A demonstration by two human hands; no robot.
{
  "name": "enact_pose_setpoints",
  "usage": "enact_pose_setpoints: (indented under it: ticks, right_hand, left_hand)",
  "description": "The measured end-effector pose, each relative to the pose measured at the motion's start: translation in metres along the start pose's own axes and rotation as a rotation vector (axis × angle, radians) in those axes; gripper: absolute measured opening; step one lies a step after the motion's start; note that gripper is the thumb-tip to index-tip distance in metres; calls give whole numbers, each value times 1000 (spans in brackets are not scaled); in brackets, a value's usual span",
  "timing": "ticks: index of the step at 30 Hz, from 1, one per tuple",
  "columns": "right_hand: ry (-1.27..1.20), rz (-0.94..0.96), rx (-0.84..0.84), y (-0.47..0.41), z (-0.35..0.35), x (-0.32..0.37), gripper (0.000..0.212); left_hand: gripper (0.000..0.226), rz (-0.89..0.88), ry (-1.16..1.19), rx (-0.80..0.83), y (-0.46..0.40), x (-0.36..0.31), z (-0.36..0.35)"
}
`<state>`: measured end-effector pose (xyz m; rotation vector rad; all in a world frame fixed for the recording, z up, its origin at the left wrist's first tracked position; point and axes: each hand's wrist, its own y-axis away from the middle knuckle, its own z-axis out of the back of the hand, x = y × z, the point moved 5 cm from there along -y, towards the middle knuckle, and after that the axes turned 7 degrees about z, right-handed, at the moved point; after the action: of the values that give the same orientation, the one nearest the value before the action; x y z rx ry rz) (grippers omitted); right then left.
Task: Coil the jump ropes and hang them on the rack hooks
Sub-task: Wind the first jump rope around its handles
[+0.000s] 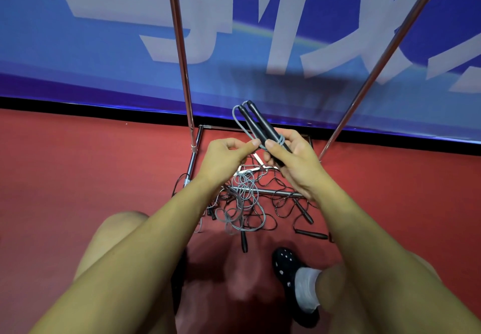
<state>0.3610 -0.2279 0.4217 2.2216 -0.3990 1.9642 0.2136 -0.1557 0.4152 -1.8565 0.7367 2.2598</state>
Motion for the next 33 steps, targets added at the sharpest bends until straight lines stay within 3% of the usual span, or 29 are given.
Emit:
enact_pose_setpoints:
  ticks: [6, 10, 15, 23, 28, 33]
  right_hand:
    - [492, 58, 37, 2, 5, -4, 35]
    - [695, 120, 99, 1, 2, -5, 34]
    - [842, 272, 186, 1, -11, -6, 31]
    - [750, 234, 218, 4, -12, -6, 20]
    - [309, 44, 48, 0, 4, -4, 32]
    - [261, 52, 75, 11, 3, 13, 32]
  left_hand:
    - [41, -38, -172, 10, 5, -4, -5]
    - [27, 42, -69, 107, 7, -2, -6]
    - [49, 132, 23, 128, 4, 2, -4]
    - [53, 85, -22, 134, 0, 1, 3]
    - [51, -7, -31, 243, 5, -9, 1]
    - [48, -79, -141, 289, 21, -15, 0]
